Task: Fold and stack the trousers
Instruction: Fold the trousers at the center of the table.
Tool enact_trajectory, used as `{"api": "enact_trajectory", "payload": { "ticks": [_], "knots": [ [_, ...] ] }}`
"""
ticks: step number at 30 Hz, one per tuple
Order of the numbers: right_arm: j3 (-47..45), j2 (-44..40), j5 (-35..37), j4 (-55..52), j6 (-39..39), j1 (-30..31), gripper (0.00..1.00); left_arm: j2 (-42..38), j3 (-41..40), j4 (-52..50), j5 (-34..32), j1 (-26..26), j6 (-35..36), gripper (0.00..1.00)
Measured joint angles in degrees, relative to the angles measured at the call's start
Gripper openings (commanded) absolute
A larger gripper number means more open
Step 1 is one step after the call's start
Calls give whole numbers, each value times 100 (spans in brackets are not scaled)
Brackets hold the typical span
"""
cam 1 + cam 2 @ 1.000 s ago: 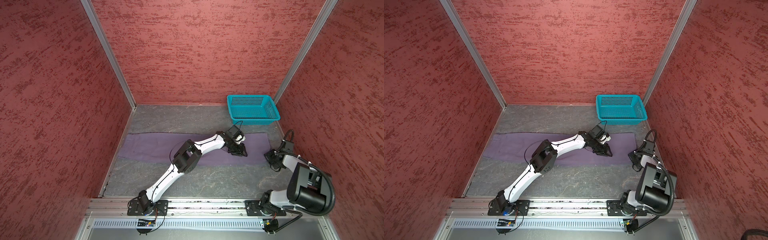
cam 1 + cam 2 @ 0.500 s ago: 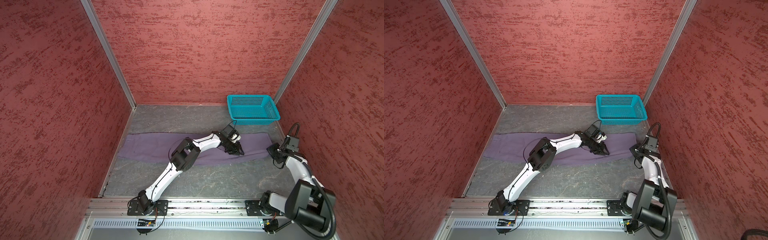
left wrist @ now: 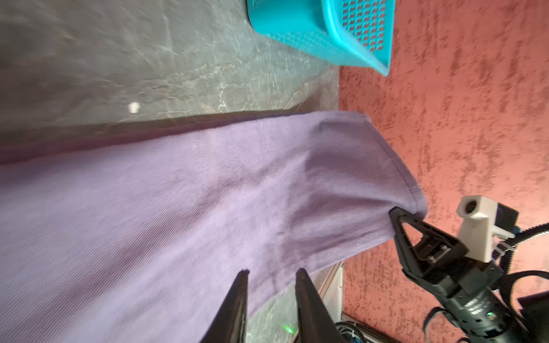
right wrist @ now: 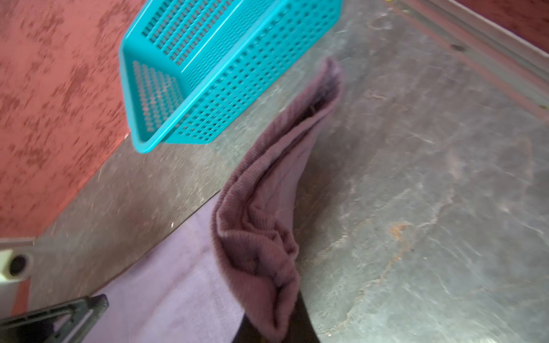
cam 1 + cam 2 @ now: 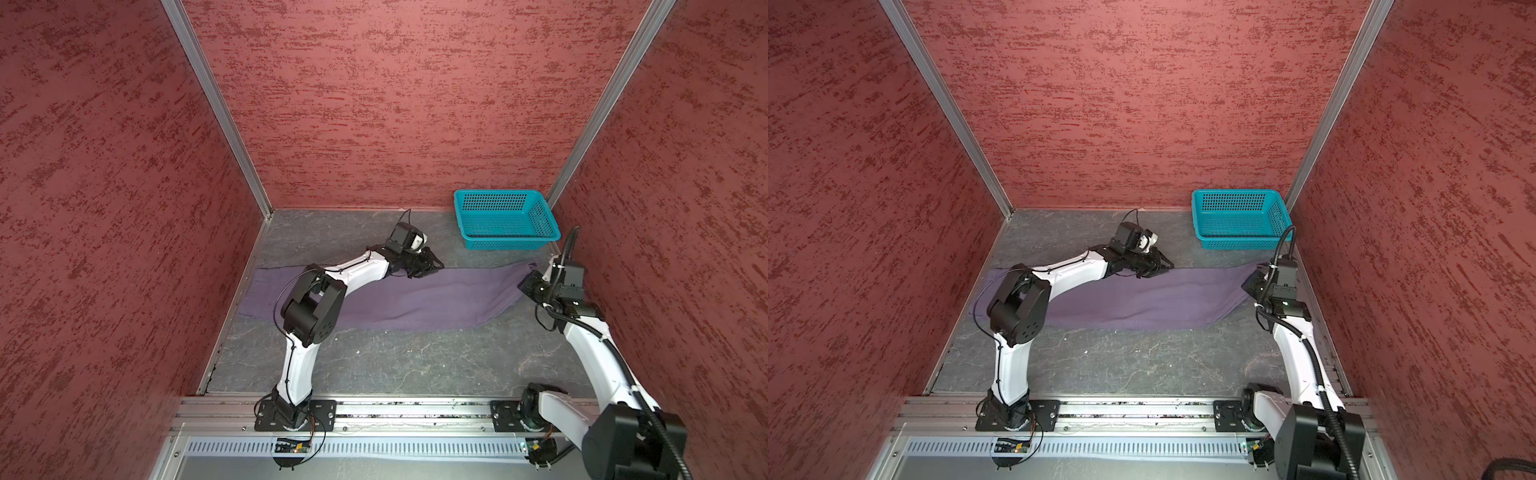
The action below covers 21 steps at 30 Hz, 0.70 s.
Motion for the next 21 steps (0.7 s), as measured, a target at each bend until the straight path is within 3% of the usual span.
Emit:
{"api": "enact_trajectory", "payload": {
  "ticks": [16, 21],
  "knots": [
    [723, 789, 1191, 389, -170, 3053, 0, -2031, -2323, 116, -529, 1609, -184, 29],
    [817, 1215, 1298, 656, -120, 3746, 0, -2549, -2868, -46, -518, 2256, -24, 29]
  ]
}}
